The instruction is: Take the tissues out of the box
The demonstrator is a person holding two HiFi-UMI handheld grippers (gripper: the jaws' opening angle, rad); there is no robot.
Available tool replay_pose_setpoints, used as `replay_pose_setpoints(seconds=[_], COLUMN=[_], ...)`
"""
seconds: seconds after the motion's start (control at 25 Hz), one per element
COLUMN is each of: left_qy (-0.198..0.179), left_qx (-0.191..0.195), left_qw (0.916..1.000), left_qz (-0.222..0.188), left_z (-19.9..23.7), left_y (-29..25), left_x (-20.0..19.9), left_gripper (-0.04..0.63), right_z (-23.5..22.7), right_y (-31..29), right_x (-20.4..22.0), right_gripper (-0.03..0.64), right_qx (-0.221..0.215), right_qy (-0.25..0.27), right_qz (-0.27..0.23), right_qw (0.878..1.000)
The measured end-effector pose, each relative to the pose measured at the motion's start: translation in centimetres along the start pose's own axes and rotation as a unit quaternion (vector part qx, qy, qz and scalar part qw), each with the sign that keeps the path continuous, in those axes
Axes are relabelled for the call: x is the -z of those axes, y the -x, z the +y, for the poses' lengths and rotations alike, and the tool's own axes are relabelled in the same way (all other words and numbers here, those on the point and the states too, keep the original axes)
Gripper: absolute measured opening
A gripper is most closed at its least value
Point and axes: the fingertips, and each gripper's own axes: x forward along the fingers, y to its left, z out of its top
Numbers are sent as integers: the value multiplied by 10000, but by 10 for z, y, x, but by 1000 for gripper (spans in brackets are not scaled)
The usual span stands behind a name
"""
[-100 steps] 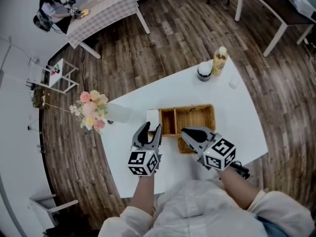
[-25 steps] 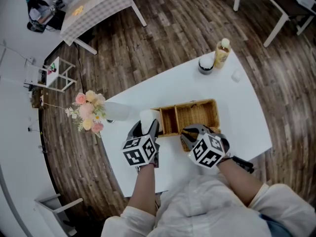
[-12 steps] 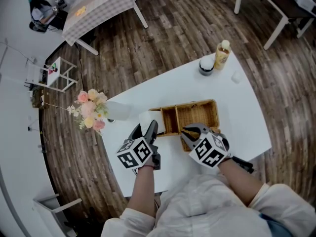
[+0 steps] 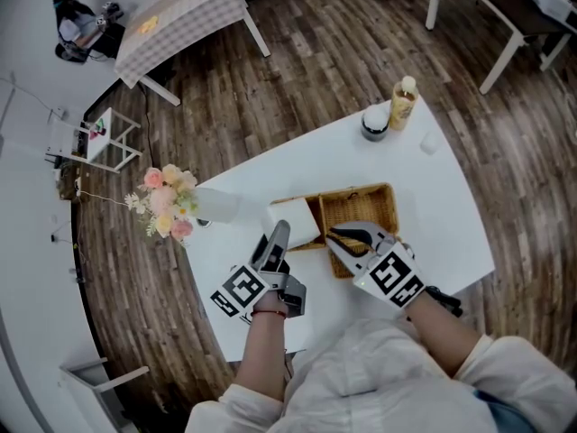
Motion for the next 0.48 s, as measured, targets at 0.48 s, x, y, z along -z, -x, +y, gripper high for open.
replay_pose_setpoints(seconds=[0.48], left_qy=[1389], left_qx=[1257], left_qw=[9801], left_qz=[-654], left_z=[-41], left_y=[-5], left_x=[-2], left_gripper=[245], right_z=[4], right_y=[23], right_x=[-55], right_gripper=[58], right_qx=[-140], right_qy=[-39], right_qz=[-1182], right_qw=[9929])
